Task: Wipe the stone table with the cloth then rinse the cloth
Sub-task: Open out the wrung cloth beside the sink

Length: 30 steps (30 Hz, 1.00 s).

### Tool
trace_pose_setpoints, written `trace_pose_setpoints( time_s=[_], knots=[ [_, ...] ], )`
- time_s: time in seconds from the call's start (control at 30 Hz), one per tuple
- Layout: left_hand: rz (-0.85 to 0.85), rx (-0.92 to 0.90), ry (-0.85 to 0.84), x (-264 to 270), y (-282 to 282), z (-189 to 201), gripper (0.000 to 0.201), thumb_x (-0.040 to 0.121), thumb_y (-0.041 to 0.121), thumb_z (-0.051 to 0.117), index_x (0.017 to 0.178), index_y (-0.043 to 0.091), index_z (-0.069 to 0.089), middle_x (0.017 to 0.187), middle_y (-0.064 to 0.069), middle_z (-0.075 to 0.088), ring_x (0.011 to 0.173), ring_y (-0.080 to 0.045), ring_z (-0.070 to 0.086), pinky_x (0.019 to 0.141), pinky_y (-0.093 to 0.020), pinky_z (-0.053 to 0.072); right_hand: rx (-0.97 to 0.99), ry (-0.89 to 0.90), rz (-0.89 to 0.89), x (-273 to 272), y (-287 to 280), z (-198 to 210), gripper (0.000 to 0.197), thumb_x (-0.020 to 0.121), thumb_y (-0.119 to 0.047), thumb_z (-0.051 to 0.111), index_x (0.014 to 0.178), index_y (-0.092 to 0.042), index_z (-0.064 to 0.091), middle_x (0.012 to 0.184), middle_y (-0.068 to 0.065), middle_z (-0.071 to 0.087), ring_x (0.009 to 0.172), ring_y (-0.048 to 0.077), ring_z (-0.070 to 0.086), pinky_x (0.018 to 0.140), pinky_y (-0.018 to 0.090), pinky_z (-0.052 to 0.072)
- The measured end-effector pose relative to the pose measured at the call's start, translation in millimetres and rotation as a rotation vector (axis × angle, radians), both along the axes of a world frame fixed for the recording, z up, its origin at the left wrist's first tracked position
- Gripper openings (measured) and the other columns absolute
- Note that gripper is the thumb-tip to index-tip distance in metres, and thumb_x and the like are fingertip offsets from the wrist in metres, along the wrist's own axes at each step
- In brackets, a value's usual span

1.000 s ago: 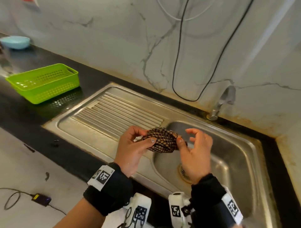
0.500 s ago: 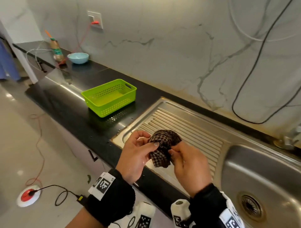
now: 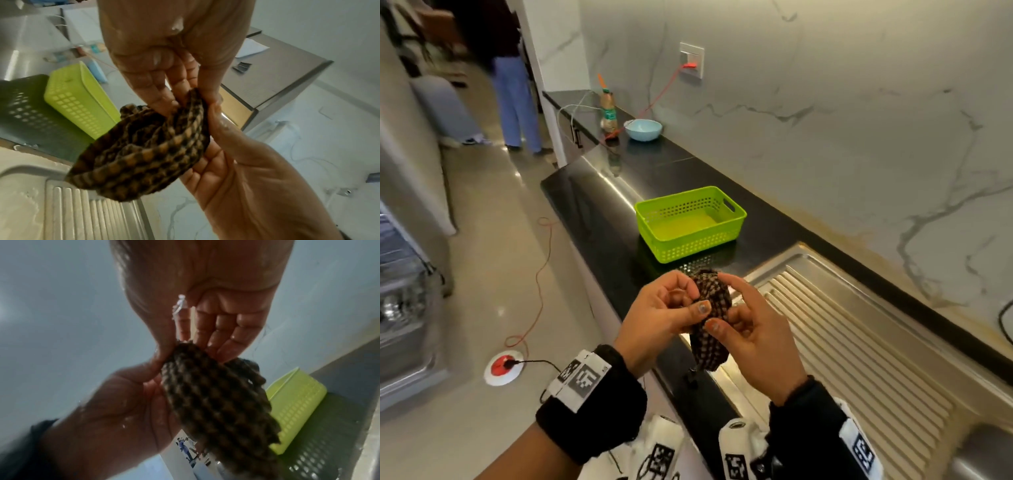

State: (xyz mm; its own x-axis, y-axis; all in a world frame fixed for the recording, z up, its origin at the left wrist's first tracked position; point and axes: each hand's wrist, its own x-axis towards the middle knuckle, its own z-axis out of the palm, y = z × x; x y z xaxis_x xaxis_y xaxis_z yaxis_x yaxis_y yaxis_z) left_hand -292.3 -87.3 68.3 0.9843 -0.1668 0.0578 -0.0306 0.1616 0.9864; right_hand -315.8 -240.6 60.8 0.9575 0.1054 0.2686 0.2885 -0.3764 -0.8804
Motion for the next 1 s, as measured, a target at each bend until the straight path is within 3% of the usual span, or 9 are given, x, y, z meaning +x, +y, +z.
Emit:
trace_pose_setpoints(
  time_s=[0.17, 0.3, 0.4, 0.5, 0.63, 0.73, 0.8, 0.87, 1.0],
  knots=[
    [0.072, 0.041, -0.037, 53, 17, 5, 0.022, 0.078, -0.01, 0.062, 0.073, 0.011, 0.059, 0.053, 0.001, 0.054, 0.054, -0.011, 0.053, 0.056, -0.028, 0.05, 0.122, -0.04, -0.015, 52, 4, 3, 0.034, 0.082, 0.006, 0.062, 0.095, -0.026, 0.068, 0.057, -0.007, 0.061, 0.056, 0.002, 0.055, 0.06, 0.02, 0.049],
    [0.028, 0.019, -0.115, 116, 30, 18, 0.023, 0.081, -0.01, 0.058, 0.079, 0.012, 0.056, 0.047, 0.008, 0.052, 0.048, -0.002, 0.051, 0.054, -0.021, 0.05, 0.159, -0.133, -0.13, 103, 21, 19, 0.038, 0.084, 0.007, 0.059, 0.086, -0.029, 0.067, 0.077, -0.005, 0.07, 0.071, 0.004, 0.065, 0.067, 0.017, 0.052],
    [0.008, 0.05, -0.223, 165, 40, 36, 0.023, 0.083, -0.01, 0.057, 0.078, 0.013, 0.055, 0.049, 0.009, 0.053, 0.051, 0.0, 0.052, 0.053, -0.017, 0.051, 0.067, -0.243, -0.237, 148, 36, 34, 0.036, 0.088, 0.001, 0.056, 0.089, -0.033, 0.068, 0.092, -0.007, 0.071, 0.089, 0.007, 0.066, 0.081, 0.026, 0.054],
    [0.026, 0.092, -0.383, 214, 52, 51, 0.028, 0.082, -0.006, 0.06, 0.077, 0.021, 0.057, 0.062, 0.009, 0.06, 0.063, -0.005, 0.055, 0.063, -0.021, 0.051, -0.005, -0.346, -0.356, 191, 54, 51, 0.029, 0.086, -0.005, 0.052, 0.099, -0.025, 0.069, 0.097, -0.005, 0.069, 0.093, 0.01, 0.065, 0.087, 0.035, 0.053],
    [-0.076, 0.003, -0.526, 261, 63, 75, 0.025, 0.078, 0.002, 0.061, 0.094, 0.021, 0.057, 0.094, 0.001, 0.065, 0.089, -0.008, 0.062, 0.081, -0.021, 0.048, -0.093, -0.568, -0.363, 234, 67, 78, 0.043, 0.079, 0.001, 0.056, 0.119, -0.014, 0.062, 0.105, -0.013, 0.055, 0.092, 0.014, 0.063, 0.076, 0.023, 0.052],
    [-0.28, -0.04, -0.581, 284, 72, 91, 0.053, 0.075, 0.007, 0.066, 0.122, 0.019, 0.045, 0.129, -0.009, 0.053, 0.118, -0.022, 0.054, 0.093, -0.031, 0.048, -0.181, -0.623, -0.351, 257, 69, 103, 0.065, 0.071, 0.006, 0.058, 0.132, -0.014, 0.05, 0.118, -0.012, 0.048, 0.102, 0.023, 0.064, 0.073, 0.017, 0.05],
    [-0.356, 0.024, -0.543, 296, 74, 94, 0.076, 0.072, 0.008, 0.07, 0.134, 0.029, 0.032, 0.143, -0.01, 0.039, 0.121, -0.03, 0.051, 0.088, -0.033, 0.052, -0.195, -0.678, -0.37, 271, 67, 117, 0.064, 0.068, 0.009, 0.055, 0.128, -0.013, 0.055, 0.114, -0.014, 0.051, 0.099, 0.022, 0.064, 0.074, 0.025, 0.055],
    [-0.341, 0.108, -0.528, 306, 71, 90, 0.081, 0.071, 0.005, 0.071, 0.134, 0.034, 0.028, 0.139, -0.004, 0.042, 0.114, -0.022, 0.055, 0.081, -0.03, 0.054, -0.159, -0.653, -0.4, 284, 66, 124, 0.054, 0.067, 0.006, 0.057, 0.117, -0.015, 0.062, 0.104, -0.017, 0.054, 0.09, 0.012, 0.064, 0.074, 0.021, 0.053],
    [-0.104, 0.166, -0.481, 321, 65, 68, 0.061, 0.072, -0.006, 0.065, 0.121, 0.025, 0.045, 0.081, 0.005, 0.059, 0.073, -0.002, 0.058, 0.071, -0.027, 0.048, -0.054, -0.415, -0.376, 298, 73, 102, 0.039, 0.068, -0.003, 0.062, 0.093, -0.033, 0.059, 0.095, -0.005, 0.062, 0.078, 0.006, 0.058, 0.072, 0.018, 0.047]
  ],
)
